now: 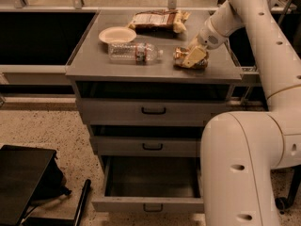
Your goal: Place orange can into bottom drawer
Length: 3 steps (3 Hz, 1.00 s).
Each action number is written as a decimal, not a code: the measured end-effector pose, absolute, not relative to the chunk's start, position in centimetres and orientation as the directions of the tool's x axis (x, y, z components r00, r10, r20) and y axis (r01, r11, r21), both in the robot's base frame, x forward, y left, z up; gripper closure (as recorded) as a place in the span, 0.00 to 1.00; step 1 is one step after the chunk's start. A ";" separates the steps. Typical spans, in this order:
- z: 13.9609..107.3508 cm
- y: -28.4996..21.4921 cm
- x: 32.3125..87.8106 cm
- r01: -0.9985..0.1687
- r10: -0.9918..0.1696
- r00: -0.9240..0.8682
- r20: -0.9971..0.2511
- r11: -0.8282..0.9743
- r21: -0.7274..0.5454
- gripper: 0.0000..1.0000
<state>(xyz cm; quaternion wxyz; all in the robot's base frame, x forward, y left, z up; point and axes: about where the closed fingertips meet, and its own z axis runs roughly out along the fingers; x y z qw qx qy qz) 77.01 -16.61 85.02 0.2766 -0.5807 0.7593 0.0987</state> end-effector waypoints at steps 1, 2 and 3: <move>85.6 -16.0 76.8 -0.938 -0.833 -0.153 -0.532 0.291 -0.187 1.00; 88.2 -15.9 75.2 -0.932 -0.816 -0.102 -0.568 0.278 -0.231 1.00; 94.6 -17.8 71.8 -0.878 -0.760 -0.048 -0.648 0.341 -0.336 1.00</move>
Offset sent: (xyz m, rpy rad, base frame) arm -0.1292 0.0448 -0.0209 0.0629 -0.0260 0.0898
